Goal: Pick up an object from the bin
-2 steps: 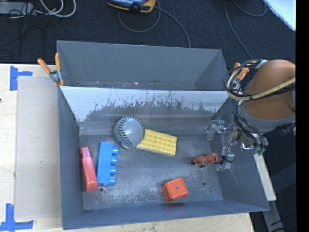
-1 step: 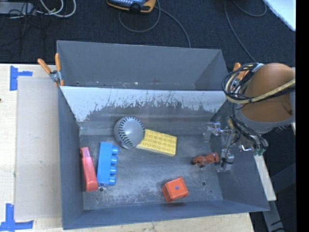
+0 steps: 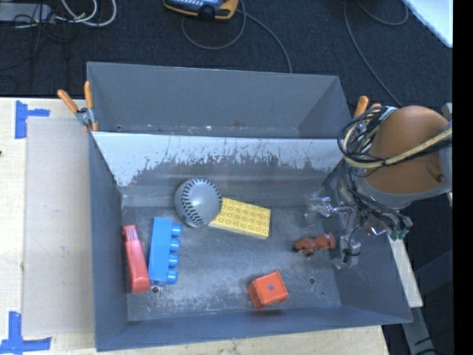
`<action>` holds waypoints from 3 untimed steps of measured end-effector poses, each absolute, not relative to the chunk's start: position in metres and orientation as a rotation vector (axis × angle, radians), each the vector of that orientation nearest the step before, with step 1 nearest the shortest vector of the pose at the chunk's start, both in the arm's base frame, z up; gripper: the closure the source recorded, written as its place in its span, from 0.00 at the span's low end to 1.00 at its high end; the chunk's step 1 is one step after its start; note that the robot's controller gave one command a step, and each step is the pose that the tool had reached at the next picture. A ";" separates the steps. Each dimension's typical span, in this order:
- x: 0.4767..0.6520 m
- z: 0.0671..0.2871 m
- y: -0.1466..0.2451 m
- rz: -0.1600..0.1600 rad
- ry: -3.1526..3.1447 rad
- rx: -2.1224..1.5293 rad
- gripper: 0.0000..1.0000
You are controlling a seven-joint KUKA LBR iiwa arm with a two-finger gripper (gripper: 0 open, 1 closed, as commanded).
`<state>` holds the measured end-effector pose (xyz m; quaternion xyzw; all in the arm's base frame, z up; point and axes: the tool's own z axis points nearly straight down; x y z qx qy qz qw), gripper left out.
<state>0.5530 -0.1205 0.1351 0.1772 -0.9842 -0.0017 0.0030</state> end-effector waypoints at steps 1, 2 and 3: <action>0.568 0.081 -0.156 -0.002 -3.140 0.116 1.00; 0.569 0.081 -0.156 -0.002 -3.140 0.116 1.00; 0.569 0.213 -0.155 -0.002 -3.141 0.124 1.00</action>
Offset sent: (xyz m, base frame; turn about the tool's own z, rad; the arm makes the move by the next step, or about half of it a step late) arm 0.0000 0.0000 0.0000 0.0000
